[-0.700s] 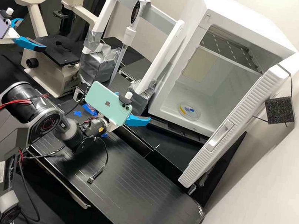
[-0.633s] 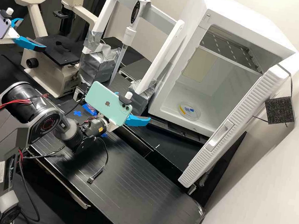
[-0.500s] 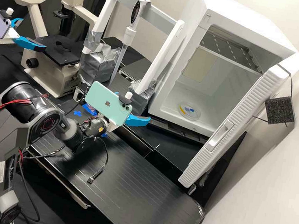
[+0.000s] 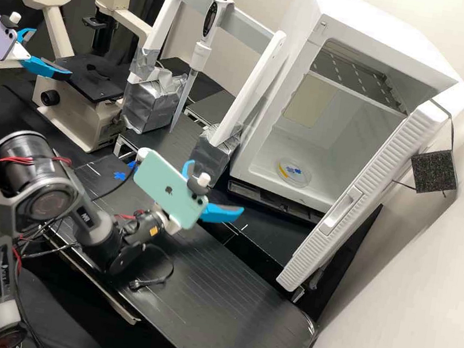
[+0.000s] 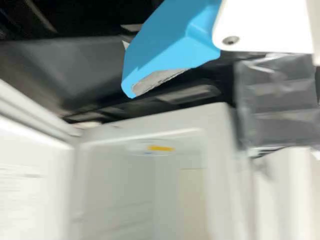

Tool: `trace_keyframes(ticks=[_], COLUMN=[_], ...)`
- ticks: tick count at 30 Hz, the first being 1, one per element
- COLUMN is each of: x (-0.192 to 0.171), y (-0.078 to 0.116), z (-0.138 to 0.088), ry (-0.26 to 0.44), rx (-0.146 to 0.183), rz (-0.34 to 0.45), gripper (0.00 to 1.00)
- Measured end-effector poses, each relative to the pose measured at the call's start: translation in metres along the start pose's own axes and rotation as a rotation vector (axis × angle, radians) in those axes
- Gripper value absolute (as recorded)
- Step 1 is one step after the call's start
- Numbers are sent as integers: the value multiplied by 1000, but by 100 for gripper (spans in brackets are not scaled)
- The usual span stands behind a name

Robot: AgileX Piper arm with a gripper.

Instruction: Close the door

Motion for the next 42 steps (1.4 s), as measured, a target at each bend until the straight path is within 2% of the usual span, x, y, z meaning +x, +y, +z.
trace_keyframes(ticks=[4, 7, 11, 13, 18, 27, 29, 31, 32, 34, 36, 38, 42], x=[-30, -55, -72, -74, -73, -73, -75, -67, -62, -56, -55, -50, -37], y=[31, 55, 71, 73, 70, 70, 76, 101, 117, 132, 134, 128, 116], z=[10, 10, 6, 5, 4, 4, 8, 21, 32, 58, 73, 79, 75], ry=[-49, -59, -52, -42, -35, -33, -54, -64, -77, -160, -235, -264, -243], rx=[30, 46, 61, 59, 44, 43, 22, -21, -18, 30, 83, 112, 75], rz=[108, 223, 324, 333, 295, 289, 300, 377, 440, 515, 556, 536, 460], gripper=[100, 100, 100, 100, 100, 100, 100, 100, 100, 100, 100, 100, 100])
